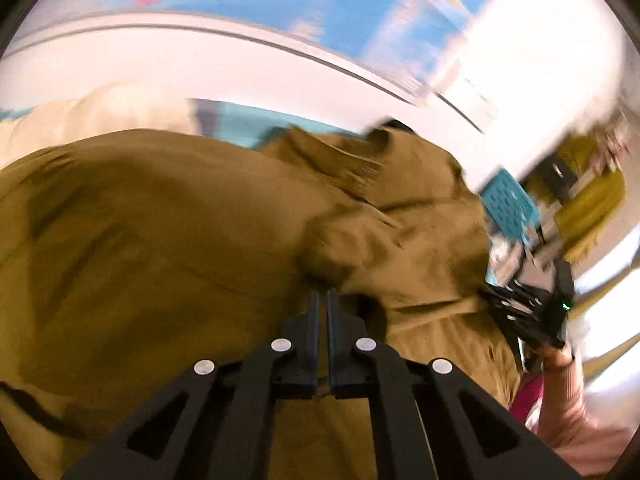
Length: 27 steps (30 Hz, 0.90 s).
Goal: Fold large clothes
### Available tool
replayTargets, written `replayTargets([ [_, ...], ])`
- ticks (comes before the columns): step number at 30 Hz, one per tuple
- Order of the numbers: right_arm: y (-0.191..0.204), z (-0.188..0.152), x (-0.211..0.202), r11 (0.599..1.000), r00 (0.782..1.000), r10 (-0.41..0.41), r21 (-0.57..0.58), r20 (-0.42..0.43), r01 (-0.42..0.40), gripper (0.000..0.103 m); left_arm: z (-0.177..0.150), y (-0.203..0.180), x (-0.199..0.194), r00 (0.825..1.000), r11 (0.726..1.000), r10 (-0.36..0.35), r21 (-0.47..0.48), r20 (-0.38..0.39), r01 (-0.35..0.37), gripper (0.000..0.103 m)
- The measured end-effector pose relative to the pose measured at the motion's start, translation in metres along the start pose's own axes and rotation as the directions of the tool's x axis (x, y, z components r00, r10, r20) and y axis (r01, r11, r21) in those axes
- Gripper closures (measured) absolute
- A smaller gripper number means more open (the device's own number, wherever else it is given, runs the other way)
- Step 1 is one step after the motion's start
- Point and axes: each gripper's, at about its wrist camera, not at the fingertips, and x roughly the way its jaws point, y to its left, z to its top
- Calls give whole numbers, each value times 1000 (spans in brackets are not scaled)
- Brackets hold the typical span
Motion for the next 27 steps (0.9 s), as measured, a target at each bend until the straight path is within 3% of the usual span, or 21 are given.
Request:
replayTargets([
  [2, -16, -2, -3, 997, 1000, 22, 75, 5, -23, 94, 0, 9, 5, 994, 993, 108, -33, -23, -109, 91],
  [4, -22, -8, -1, 988, 996, 88, 131, -18, -85, 80, -5, 17, 15, 986, 986, 156, -48, -66, -159, 68],
  [6, -20, -10, -5, 990, 995, 94, 112, -26, -90, 63, -9, 12, 15, 989, 990, 135, -27, -55, -137, 52],
  [8, -24, -7, -18, 984, 993, 116, 134, 30, -119, 59, -15, -3, 5, 997, 997, 70, 43, -12, -69, 23],
  [10, -29, 3, -28, 970, 983, 158, 173, 93, -172, 57, -19, -19, -7, 999, 991, 19, 131, 40, -24, 20],
  [14, -21, 32, -18, 980, 982, 128, 134, 138, -147, 50, -31, -49, -4, 999, 963, -8, 269, 43, -4, 8],
  [16, -18, 45, -2, 977, 979, 149, 130, 136, -167, 51, -35, -57, 14, 999, 950, 52, 308, -2, -48, 8],
  [18, -15, 59, 22, 983, 985, 128, 118, 118, -142, 51, -33, -59, 36, 993, 945, 114, 312, -41, -96, 21],
  [20, -20, 68, 50, 978, 986, 142, 143, 85, -153, 51, -29, -48, 55, 979, 945, 183, 292, -92, -149, 59],
  [21, -25, 70, 63, 974, 988, 136, 171, 69, -146, 54, -24, -38, 63, 972, 950, 211, 256, -108, -178, 65],
  [23, -34, 72, 79, 970, 993, 108, 215, 40, -114, 59, -12, -17, 66, 965, 957, 243, 183, -98, -223, 90],
  [24, -38, 72, 86, 965, 995, 100, 241, 27, -103, 64, -5, -4, 65, 969, 971, 224, 112, -108, -212, 91],
  [27, -36, 72, 87, 959, 995, 98, 264, 18, -99, 63, 2, 24, 59, 984, 993, 97, -53, -150, -106, 88],
])
